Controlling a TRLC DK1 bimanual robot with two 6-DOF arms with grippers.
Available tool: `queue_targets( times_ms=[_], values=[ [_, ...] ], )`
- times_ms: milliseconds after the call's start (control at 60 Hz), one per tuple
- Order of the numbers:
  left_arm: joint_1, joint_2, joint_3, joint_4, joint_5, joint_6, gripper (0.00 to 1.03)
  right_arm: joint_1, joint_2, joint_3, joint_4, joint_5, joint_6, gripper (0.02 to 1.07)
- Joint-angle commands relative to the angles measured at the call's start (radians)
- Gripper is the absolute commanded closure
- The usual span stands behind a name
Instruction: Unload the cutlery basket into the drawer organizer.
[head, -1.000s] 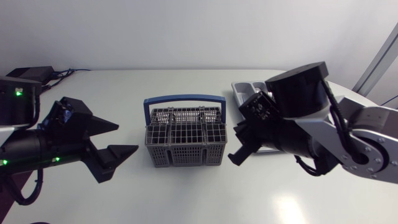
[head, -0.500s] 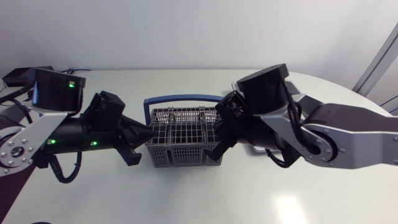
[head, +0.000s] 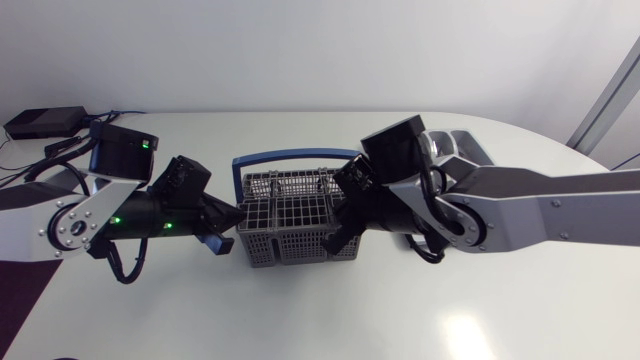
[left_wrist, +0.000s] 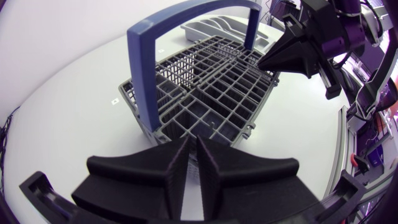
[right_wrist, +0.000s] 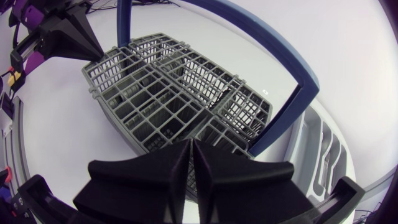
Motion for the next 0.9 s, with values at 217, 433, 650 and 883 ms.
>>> queue_targets(
  times_ms=[217,433,650,883],
  values=[
    [0.080,0.045,0.028,0.032,0.007,0.034,0.92,0.050,0.063,0.043,0.004,0.004,0.048,0.96],
    [0.102,0.047,0.025,0.032,0.009,0.048,0.92,0.088,0.049,0.046,0.001,0.030,0.052,0.96],
    [0.099,-0.050,0.012,-0.024,0.038,0.042,0.91,0.082,-0.044,0.015,-0.002,0.048,0.049,0.96],
    [0.077,-0.185,-0.007,-0.097,0.050,0.037,0.91,0.079,-0.182,-0.036,-0.034,0.071,0.040,0.96]
  ],
)
